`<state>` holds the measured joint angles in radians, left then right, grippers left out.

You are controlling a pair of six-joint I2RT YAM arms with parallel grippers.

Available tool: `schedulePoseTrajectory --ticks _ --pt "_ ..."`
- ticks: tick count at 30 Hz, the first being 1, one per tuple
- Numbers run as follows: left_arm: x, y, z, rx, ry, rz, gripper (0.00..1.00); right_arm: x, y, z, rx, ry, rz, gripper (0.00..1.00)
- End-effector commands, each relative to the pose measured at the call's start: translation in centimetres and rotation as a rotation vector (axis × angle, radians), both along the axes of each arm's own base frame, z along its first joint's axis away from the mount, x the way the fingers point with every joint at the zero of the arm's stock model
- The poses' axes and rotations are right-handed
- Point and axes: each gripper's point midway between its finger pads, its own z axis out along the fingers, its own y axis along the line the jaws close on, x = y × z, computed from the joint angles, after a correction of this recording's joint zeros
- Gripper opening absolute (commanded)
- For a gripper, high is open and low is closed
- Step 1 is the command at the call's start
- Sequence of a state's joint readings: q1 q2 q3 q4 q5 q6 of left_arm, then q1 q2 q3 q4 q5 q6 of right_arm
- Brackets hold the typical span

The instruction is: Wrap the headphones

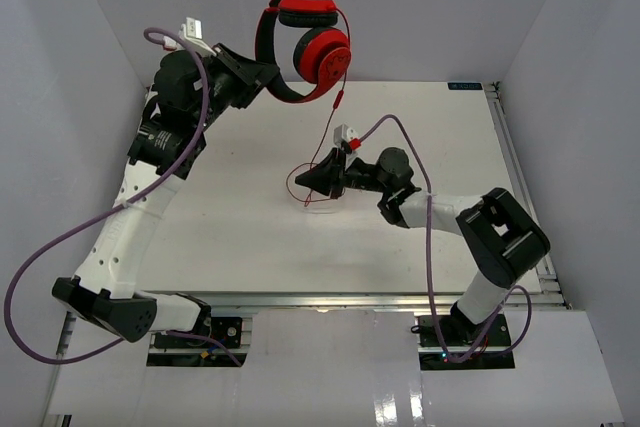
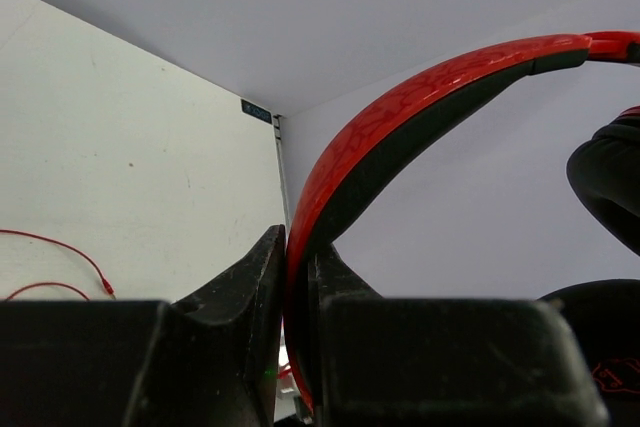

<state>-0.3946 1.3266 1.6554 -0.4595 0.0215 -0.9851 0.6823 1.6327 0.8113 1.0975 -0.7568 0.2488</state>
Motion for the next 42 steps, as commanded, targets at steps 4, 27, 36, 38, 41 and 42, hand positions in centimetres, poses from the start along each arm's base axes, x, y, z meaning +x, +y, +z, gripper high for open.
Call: schedulePoseTrajectory --ticks 4,27,36,38,41,42 --pt "4.0 5.4 0.3 0.063 -0.053 0.343 0.00 1.2 -3.4 -2.1 -0.400 -0.042 -0.176 0.08" --pt "8.2 -0.2 -19.8 0.752 0.083 -0.022 0.00 6.0 -19.2 8.8 -1.133 -0.862 -0.609 0.08" --pt "3.8 -4.0 -23.9 0.795 -0.014 -0.313 0.00 6.6 -15.5 14.9 -0.925 -0.901 -0.600 0.08" --pt "2.7 -4.6 -24.7 0.791 -0.031 -0.369 0.00 6.5 -14.9 15.2 -0.898 -0.891 -0.589 0.08" --pt "1.2 -5.7 -24.8 0.768 -0.062 -0.434 0.00 6.7 -14.4 14.7 -0.875 -0.880 -0.581 0.08" --pt "0.5 -6.3 -24.3 0.752 -0.091 -0.459 0.00 7.0 -14.3 14.1 -0.872 -0.875 -0.585 0.08"
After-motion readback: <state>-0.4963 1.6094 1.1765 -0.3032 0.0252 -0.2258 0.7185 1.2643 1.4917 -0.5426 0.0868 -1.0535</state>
